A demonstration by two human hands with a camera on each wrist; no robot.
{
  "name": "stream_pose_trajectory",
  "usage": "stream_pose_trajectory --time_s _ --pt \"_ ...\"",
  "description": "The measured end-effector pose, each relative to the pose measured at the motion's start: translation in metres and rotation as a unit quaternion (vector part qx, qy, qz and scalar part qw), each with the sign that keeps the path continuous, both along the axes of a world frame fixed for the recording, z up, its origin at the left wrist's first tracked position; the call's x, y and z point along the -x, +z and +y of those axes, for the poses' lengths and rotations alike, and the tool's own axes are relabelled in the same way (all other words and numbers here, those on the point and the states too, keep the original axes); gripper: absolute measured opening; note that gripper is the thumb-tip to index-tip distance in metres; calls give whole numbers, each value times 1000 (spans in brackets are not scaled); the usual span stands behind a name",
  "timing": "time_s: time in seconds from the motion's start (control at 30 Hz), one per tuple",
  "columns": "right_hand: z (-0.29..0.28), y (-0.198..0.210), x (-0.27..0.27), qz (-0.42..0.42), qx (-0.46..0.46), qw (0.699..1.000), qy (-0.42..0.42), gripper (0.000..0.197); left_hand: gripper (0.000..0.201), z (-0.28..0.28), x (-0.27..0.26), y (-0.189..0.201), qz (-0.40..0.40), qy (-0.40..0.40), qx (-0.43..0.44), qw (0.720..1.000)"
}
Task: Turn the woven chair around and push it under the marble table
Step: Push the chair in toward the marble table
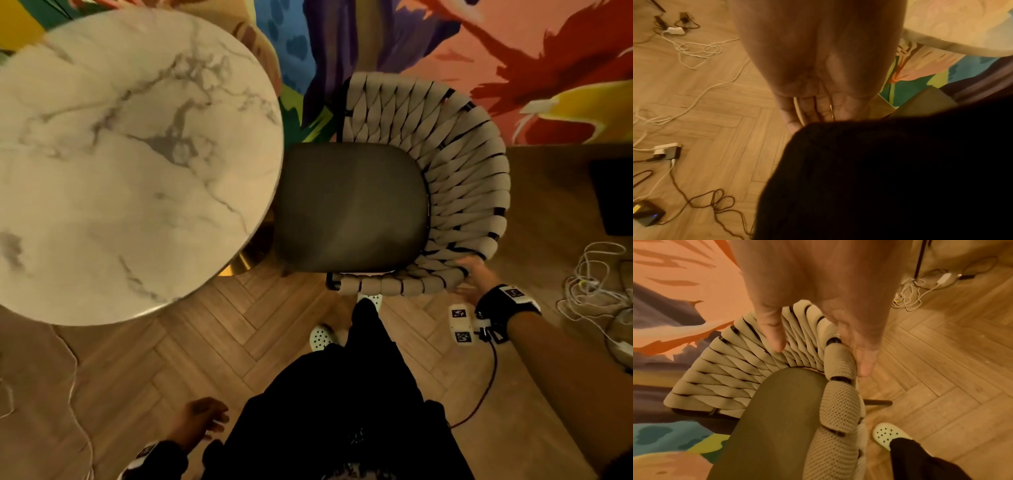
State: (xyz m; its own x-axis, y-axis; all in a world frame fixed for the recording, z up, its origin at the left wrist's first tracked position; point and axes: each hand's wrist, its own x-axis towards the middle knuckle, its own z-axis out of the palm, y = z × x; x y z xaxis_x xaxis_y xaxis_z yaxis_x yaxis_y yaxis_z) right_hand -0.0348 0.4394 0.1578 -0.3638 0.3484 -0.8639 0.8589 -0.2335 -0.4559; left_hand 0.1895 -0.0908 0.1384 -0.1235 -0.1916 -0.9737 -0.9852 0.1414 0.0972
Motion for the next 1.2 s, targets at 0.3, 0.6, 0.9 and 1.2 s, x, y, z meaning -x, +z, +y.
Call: stream_pose_trajectory --time_s 0.3,0.6,0.9,1.2 --pt "54 -6 78 -103 -58 980 160 15 18 27 51 5 0 5 34 999" --pt "140 25 242 -21 -191 972 139 15 21 86 224 32 120 -5 46 992" --pt "119 -9 352 -15 -151 934 324 56 19 136 294 61 180 -3 62 982" --pt "98 -25 364 -39 -125 937 325 68 19 140 276 38 61 -2 42 997"
